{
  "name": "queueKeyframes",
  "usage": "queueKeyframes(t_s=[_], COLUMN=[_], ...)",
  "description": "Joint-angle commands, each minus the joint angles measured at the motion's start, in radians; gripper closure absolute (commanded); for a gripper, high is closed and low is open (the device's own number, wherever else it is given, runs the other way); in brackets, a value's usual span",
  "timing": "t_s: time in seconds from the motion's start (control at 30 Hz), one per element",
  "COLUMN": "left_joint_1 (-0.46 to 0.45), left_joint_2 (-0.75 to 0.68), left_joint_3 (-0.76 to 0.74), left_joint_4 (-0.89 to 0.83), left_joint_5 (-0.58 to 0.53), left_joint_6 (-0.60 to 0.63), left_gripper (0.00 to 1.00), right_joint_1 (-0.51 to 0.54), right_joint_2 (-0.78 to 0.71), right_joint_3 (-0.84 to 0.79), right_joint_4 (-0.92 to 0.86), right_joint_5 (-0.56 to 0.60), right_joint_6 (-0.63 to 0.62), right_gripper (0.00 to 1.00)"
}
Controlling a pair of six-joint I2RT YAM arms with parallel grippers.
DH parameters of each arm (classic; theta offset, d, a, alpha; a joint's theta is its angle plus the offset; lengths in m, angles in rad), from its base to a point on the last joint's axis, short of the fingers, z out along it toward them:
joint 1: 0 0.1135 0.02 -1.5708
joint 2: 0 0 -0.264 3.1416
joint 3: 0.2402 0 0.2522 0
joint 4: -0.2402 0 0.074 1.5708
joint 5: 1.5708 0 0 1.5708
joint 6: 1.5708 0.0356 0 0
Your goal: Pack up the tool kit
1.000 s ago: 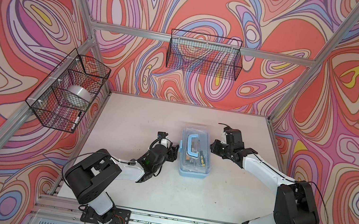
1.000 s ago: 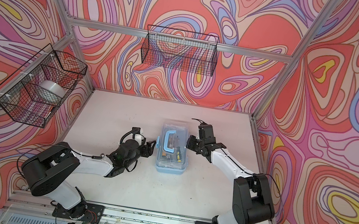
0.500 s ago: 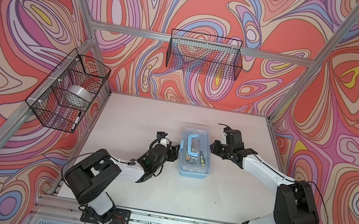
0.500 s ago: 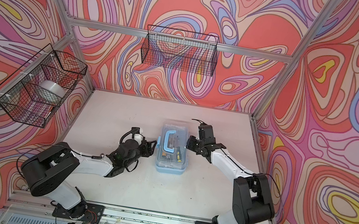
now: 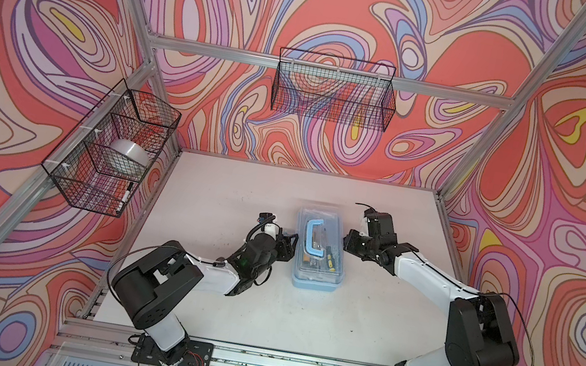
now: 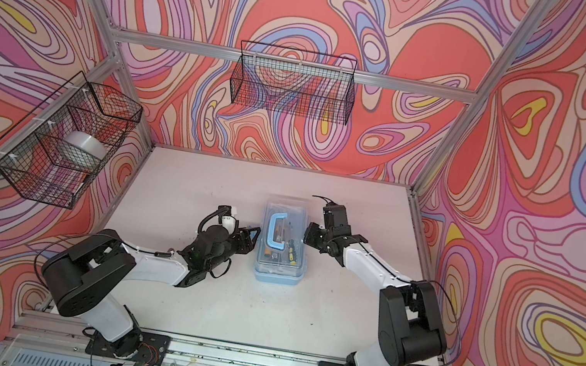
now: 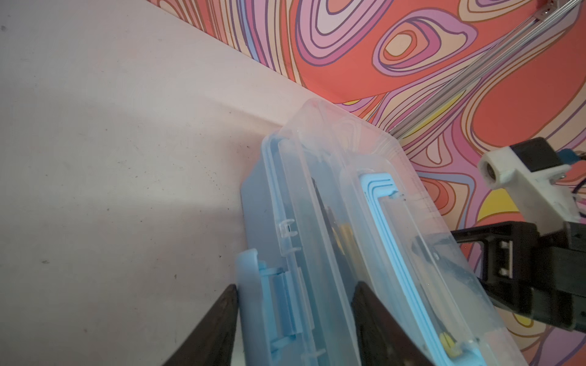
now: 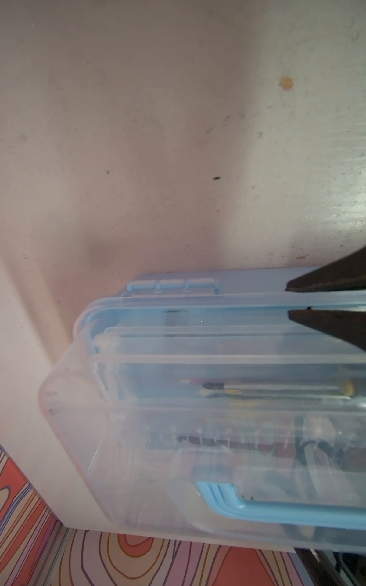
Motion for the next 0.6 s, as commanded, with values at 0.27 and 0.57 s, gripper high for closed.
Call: queueKeyframes(t_s=[0.27,0.57], left_joint_1=[0.024,0.031], left_joint_2=[0.049,0.050], left_joint_3=[0.003,-0.010], left_joint_4=[0.114,0.162], left_joint_5=[0.054,0.080], left_joint_6=[-0.062,-0.087], left_gripper=[0.61,0.56], right_joint_1=[0.015,0.016], right_joint_2=[0.007,0.016], right_joint_3=[-0.013,-0.019], right_joint_4=[0.021,0.028], right_joint_5=[-0.044,-0.052], right_joint_6=[0.008,0.009], right_gripper=[0.88,0.89])
